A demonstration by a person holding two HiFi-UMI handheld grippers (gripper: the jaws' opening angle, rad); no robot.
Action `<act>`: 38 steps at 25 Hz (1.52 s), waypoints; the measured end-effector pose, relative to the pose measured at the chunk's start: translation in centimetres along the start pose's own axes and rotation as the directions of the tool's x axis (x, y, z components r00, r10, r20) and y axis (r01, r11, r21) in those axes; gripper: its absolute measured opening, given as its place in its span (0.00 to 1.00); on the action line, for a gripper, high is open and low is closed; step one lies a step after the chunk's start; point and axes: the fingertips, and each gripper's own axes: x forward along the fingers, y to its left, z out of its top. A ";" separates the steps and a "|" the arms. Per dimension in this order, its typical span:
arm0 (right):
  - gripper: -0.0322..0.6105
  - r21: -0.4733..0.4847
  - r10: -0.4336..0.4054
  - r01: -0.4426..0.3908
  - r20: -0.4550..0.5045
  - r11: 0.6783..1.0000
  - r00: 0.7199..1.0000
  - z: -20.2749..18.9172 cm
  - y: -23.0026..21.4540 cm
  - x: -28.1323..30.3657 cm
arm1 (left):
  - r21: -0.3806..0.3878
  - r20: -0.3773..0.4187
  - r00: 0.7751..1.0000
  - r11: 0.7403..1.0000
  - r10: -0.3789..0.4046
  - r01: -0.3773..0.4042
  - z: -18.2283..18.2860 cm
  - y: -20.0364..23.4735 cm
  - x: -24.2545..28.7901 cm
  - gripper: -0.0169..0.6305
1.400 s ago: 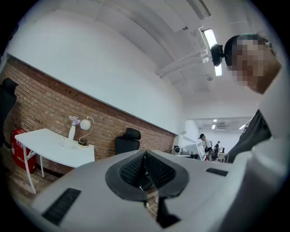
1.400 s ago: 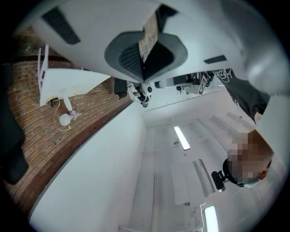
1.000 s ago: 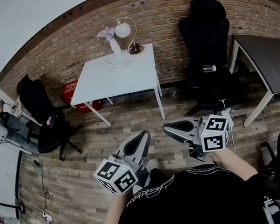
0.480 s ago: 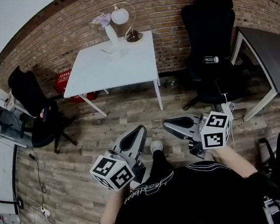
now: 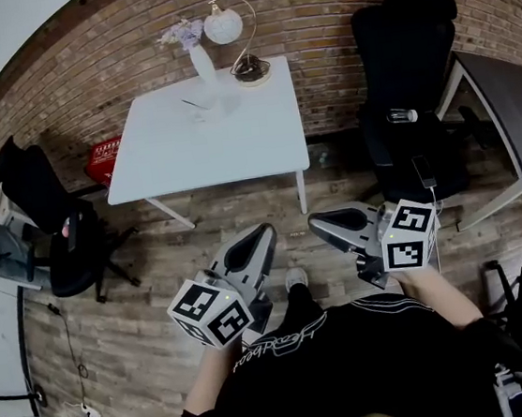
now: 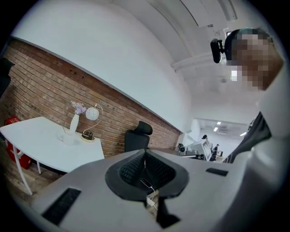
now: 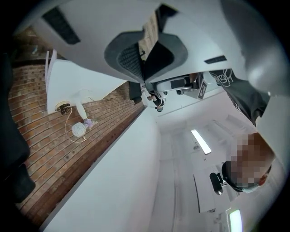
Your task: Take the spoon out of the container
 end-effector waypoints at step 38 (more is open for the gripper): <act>0.05 0.083 -0.010 0.014 -0.044 0.996 0.999 13.9 -29.9 27.2 | -0.047 -0.008 0.996 0.994 0.094 -0.094 14.7 38.0 14.9 0.04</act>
